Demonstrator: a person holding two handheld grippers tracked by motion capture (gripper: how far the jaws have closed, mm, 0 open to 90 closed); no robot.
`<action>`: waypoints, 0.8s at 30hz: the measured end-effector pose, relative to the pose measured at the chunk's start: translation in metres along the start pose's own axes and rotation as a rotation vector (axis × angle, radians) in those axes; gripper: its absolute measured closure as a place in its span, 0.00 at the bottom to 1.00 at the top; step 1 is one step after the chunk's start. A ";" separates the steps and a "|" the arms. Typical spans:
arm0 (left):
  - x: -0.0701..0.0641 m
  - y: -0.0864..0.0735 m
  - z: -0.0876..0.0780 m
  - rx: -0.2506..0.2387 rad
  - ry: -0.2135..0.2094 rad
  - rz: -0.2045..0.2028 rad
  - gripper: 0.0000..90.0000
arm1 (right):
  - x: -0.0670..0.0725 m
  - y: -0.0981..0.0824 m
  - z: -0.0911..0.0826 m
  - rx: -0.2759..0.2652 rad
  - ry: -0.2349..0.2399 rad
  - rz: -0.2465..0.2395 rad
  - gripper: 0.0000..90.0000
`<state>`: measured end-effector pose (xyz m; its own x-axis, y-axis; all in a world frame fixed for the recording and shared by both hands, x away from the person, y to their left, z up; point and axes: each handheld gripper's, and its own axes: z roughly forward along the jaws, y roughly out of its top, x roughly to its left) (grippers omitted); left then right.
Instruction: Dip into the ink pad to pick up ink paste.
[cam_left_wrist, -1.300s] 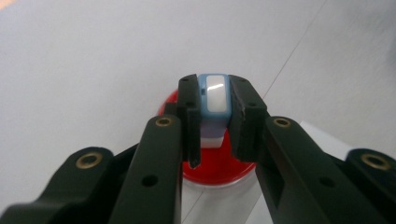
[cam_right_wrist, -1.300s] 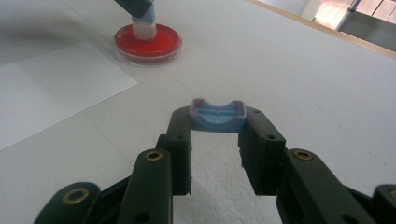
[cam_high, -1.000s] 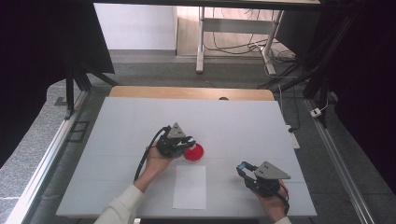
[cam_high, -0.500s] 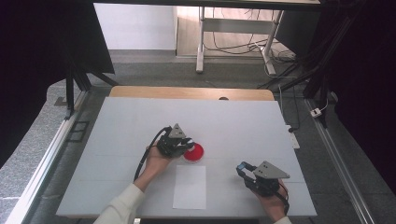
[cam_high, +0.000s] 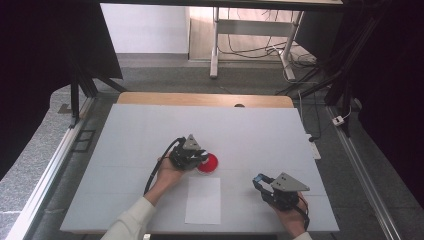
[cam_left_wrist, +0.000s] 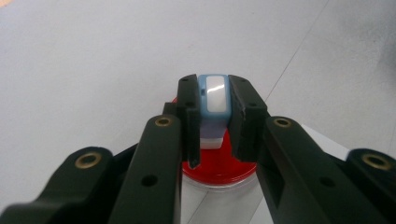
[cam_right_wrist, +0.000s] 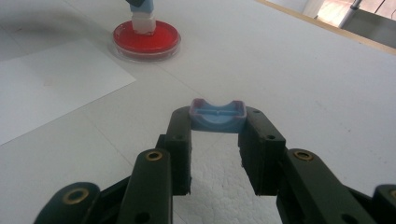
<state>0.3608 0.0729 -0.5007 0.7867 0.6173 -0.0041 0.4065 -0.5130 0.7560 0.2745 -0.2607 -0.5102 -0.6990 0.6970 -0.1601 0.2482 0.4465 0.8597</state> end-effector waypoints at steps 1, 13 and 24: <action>0.000 0.000 0.000 0.000 0.001 0.001 0.85 | 0.000 0.000 0.000 0.000 0.001 0.000 0.72; -0.005 0.000 0.004 0.009 0.026 0.018 0.85 | 0.001 0.000 0.001 -0.002 0.002 0.001 0.72; -0.006 -0.002 0.005 0.001 0.035 0.023 0.85 | 0.001 0.000 0.000 -0.003 0.004 0.000 0.72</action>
<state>0.3573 0.0668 -0.5059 0.7789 0.6261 0.0363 0.3893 -0.5281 0.7547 0.2741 -0.2596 -0.5104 -0.7017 0.6946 -0.1584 0.2457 0.4447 0.8613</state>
